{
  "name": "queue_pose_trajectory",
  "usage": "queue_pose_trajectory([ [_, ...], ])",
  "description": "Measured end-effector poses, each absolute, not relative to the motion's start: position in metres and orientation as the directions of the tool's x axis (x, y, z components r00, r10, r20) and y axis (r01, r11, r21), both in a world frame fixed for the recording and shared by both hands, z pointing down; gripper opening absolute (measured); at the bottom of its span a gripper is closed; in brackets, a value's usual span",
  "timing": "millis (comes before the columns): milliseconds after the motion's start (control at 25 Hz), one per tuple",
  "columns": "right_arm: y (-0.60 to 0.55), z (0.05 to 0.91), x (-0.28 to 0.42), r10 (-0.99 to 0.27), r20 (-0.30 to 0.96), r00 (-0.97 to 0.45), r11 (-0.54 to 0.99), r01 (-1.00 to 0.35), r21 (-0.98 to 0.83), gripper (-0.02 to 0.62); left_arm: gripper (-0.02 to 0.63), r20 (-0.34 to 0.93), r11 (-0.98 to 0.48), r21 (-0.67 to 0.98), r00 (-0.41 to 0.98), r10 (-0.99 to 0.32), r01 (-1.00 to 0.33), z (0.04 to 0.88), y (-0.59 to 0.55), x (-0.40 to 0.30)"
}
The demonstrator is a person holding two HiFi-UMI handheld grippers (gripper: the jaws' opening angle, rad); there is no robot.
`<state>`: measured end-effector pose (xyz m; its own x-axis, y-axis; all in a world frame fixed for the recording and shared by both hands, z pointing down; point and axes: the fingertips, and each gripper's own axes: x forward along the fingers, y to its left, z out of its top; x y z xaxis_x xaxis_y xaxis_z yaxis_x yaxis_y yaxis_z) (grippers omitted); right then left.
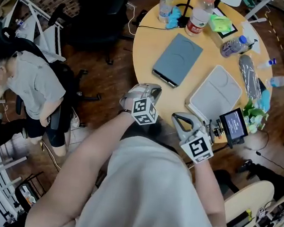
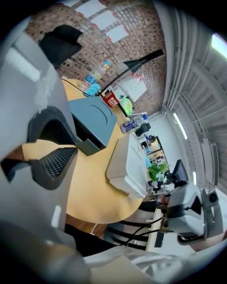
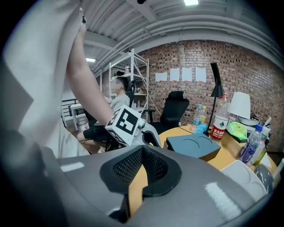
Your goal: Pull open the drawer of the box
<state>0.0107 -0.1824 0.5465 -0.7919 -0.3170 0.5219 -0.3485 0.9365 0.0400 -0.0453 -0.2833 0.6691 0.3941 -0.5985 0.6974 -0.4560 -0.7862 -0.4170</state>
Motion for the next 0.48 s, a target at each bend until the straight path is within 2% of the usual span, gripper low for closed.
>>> queue_pose_trajectory([
  [160, -0.182, 0.543, 0.017, -0.336, 0.518, -0.787, 0.928, -0.37, 0.04, 0.005, 0.08, 0.738, -0.792, -0.532, 0.296, -0.607, -0.299, 0.69, -0.306, -0.051],
  [480, -0.185, 0.535, 0.034, -0.411, 0.527, -0.744, 0.89, -0.452, 0.055, 0.005, 0.114, 0.711, -0.741, -0.666, 0.225, -0.666, -0.09, 0.696, -0.328, -0.042],
])
